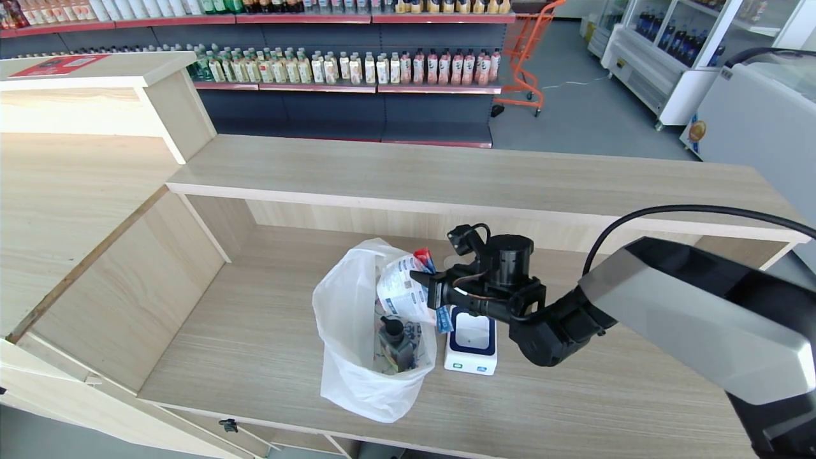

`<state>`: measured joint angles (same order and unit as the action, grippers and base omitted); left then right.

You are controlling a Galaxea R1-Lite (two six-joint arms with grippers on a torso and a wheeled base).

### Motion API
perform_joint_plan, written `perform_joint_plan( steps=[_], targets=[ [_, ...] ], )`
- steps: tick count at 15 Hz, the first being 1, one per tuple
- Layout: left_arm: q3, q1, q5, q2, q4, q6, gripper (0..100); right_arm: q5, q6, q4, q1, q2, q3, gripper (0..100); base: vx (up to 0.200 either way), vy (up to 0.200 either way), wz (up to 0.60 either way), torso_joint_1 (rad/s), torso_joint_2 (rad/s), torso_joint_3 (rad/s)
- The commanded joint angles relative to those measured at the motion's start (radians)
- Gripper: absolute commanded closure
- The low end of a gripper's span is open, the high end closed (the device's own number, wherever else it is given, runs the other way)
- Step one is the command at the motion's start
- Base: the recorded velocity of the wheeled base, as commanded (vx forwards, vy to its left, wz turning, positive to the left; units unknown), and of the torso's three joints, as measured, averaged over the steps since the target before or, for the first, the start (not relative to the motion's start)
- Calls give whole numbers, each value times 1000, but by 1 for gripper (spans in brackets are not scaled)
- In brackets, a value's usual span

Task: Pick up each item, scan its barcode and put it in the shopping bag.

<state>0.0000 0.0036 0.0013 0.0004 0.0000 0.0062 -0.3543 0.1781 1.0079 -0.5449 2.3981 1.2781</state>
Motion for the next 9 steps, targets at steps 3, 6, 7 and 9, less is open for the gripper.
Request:
perform_joint_plan(
  steps=[3, 6, 7, 9],
  targets=[
    [0, 1, 0, 0, 0, 0, 0, 3, -17, -58, -4, 88, 86, 100, 0, 0, 0, 0, 0, 0],
    [0, -1, 0, 0, 0, 0, 0, 0, -3, -69, -4, 84, 99, 0, 0, 0, 0, 0, 0, 0],
    [0, 1, 0, 0, 0, 0, 0, 1, 15, -75, -4, 69, 98, 0, 0, 0, 0, 0, 0, 0],
    [0, -1, 0, 0, 0, 0, 0, 1, 106, -72, -12, 9, 92, 0, 0, 0, 0, 0, 0, 0]
  ],
)
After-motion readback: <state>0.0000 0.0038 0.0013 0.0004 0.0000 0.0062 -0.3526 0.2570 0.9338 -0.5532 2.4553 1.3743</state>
